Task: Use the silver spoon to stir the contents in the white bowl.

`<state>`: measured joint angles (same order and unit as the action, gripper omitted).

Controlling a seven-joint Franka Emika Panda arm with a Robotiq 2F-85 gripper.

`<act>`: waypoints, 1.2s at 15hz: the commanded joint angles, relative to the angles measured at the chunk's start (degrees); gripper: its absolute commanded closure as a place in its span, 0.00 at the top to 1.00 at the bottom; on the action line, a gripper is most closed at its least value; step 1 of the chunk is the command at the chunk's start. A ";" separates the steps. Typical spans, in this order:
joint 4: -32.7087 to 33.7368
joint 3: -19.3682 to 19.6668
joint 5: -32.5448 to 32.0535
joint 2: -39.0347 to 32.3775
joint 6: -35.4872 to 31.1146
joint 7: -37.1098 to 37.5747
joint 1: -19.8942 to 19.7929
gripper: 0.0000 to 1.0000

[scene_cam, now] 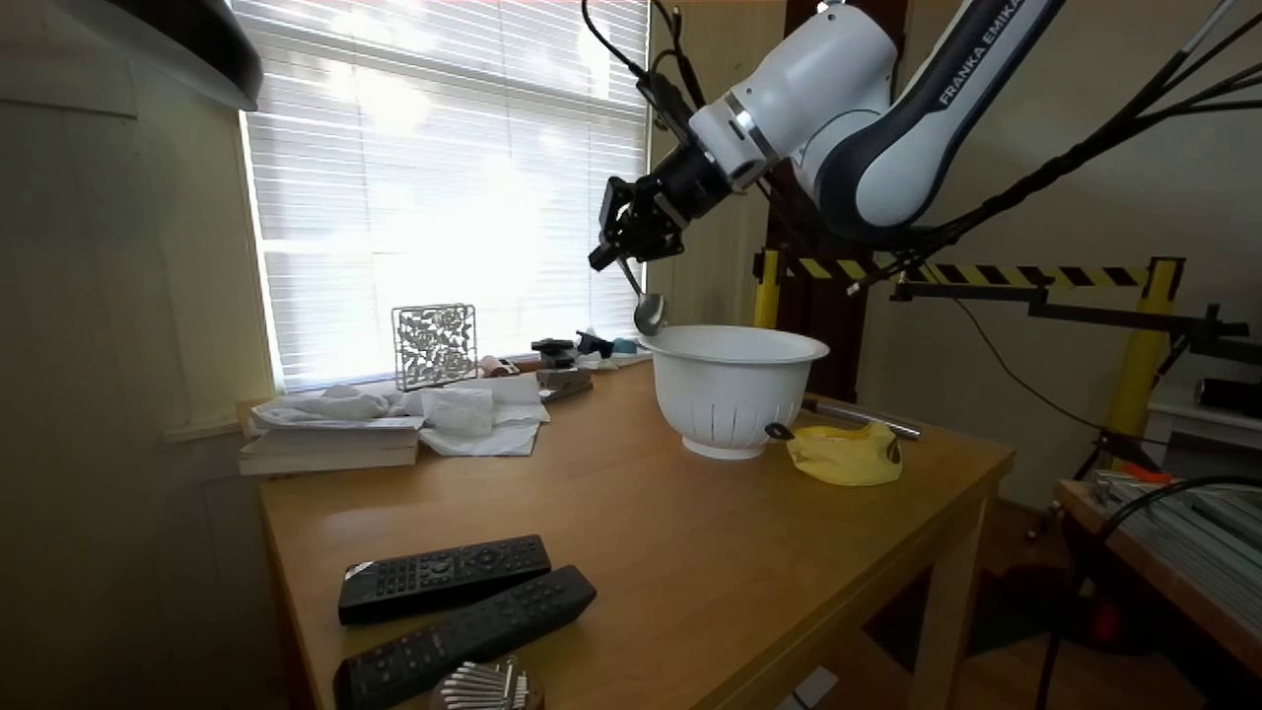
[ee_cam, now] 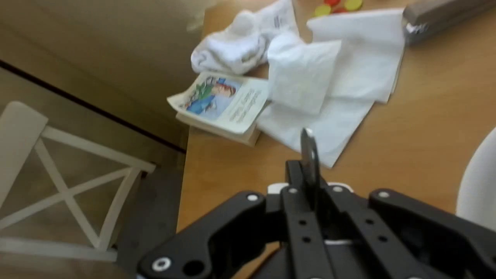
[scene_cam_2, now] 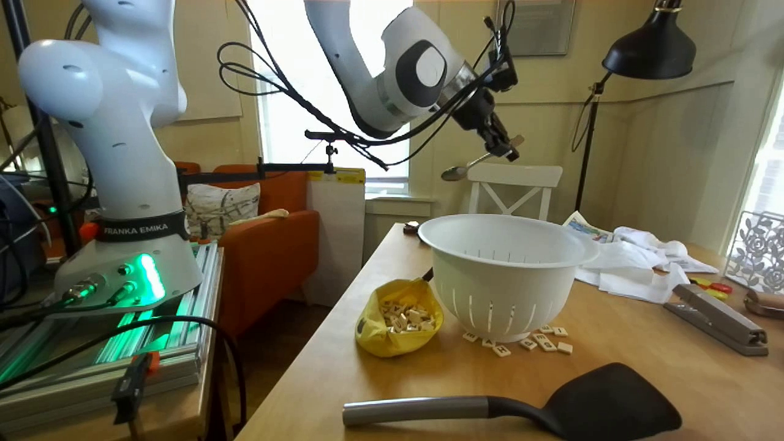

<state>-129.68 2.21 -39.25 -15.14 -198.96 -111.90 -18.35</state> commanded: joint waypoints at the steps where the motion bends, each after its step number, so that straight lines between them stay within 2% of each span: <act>1: -0.08 -12.92 -9.67 -3.98 4.60 10.77 -10.10 0.02; 3: -0.38 -20.88 -10.97 -7.72 8.58 12.75 -16.36 0.02; 5: 0.12 -25.90 -8.68 -10.76 12.65 10.98 -20.62 0.02; 6: 0.69 -26.72 -7.21 -11.70 14.94 10.67 -21.40 0.02; 7: -1.01 -23.66 -8.07 -9.56 12.17 10.81 -18.20 0.02; 8: -0.90 -24.21 -8.08 -10.48 12.58 10.69 -18.98 0.04; 12: -0.84 -23.94 -8.09 -10.57 12.39 10.67 -18.60 0.02; 14: 0.24 -19.64 -8.60 -12.04 9.66 11.05 -15.44 0.02; 18: 2.46 -14.82 -7.17 -15.95 5.43 10.78 -10.65 0.02</act>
<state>-129.91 -16.14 -47.33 -27.65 -190.02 -101.17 -32.86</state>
